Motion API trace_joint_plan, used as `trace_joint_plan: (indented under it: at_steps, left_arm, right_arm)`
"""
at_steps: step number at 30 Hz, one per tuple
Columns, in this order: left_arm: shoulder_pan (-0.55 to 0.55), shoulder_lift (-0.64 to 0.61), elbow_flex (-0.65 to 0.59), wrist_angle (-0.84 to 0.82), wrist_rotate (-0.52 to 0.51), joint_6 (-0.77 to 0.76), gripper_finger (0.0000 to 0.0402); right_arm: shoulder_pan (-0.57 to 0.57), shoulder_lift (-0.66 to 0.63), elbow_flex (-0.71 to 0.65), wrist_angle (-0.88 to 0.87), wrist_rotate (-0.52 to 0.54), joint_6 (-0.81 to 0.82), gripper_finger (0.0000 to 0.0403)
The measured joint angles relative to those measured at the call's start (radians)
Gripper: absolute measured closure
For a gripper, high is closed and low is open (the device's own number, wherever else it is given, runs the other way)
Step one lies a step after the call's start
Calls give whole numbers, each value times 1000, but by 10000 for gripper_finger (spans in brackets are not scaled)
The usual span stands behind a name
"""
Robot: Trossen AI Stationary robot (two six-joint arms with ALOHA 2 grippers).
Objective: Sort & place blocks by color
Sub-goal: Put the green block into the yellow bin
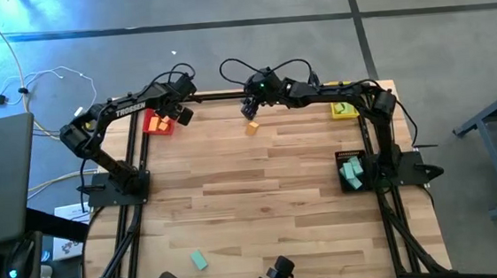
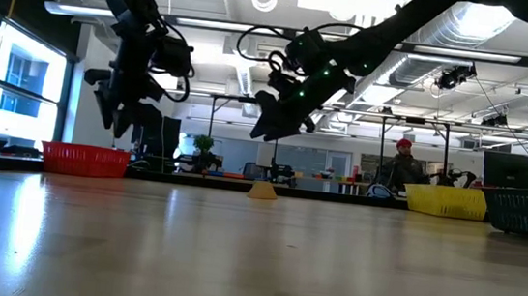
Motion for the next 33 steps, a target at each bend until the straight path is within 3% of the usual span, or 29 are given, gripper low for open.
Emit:
trace_joint_plan:
  at_steps: [9, 20, 33]
  left_arm:
    - [-29, -4, 0, 3, 276, 91, 236]
    - [-185, -110, 0, 7, 660, 126, 236]
    - [-449, -296, 0, -20, 828, 73, 236]
  right_arm:
    - [-17, 0, 0, -31, -114, -130, 183]
    - [-86, 1, 0, -154, -227, -365, 183]
    - [-92, 34, -1, -135, -307, -480, 183]
